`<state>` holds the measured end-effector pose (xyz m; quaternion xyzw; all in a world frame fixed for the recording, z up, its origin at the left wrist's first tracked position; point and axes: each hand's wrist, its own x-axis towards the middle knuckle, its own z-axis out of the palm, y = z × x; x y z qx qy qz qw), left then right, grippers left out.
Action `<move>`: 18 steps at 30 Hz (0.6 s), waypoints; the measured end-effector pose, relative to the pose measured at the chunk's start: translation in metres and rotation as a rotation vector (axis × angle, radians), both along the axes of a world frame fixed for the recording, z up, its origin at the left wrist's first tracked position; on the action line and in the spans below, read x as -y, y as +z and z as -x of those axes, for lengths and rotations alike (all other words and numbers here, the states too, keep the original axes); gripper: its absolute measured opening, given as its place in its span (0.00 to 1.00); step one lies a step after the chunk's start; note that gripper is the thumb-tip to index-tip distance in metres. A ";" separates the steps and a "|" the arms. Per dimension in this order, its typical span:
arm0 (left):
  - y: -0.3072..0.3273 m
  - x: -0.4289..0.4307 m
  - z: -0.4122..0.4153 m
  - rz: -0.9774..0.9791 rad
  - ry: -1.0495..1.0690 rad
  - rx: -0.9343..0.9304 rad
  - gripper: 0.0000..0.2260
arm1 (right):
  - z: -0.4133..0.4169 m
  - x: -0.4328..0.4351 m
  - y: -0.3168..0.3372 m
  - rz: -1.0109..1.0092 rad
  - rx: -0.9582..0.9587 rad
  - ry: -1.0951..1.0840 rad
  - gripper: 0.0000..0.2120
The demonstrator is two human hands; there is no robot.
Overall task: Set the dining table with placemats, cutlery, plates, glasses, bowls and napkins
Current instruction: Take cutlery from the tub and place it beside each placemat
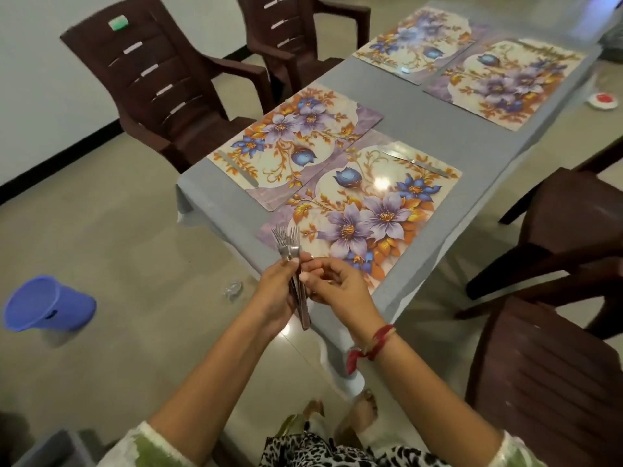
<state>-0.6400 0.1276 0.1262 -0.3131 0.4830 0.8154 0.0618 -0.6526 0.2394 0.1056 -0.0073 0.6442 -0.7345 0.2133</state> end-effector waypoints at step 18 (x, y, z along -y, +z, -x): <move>0.034 -0.168 -0.104 0.080 -0.446 -0.151 0.13 | -0.185 -0.168 0.030 -0.423 -0.114 -0.718 0.12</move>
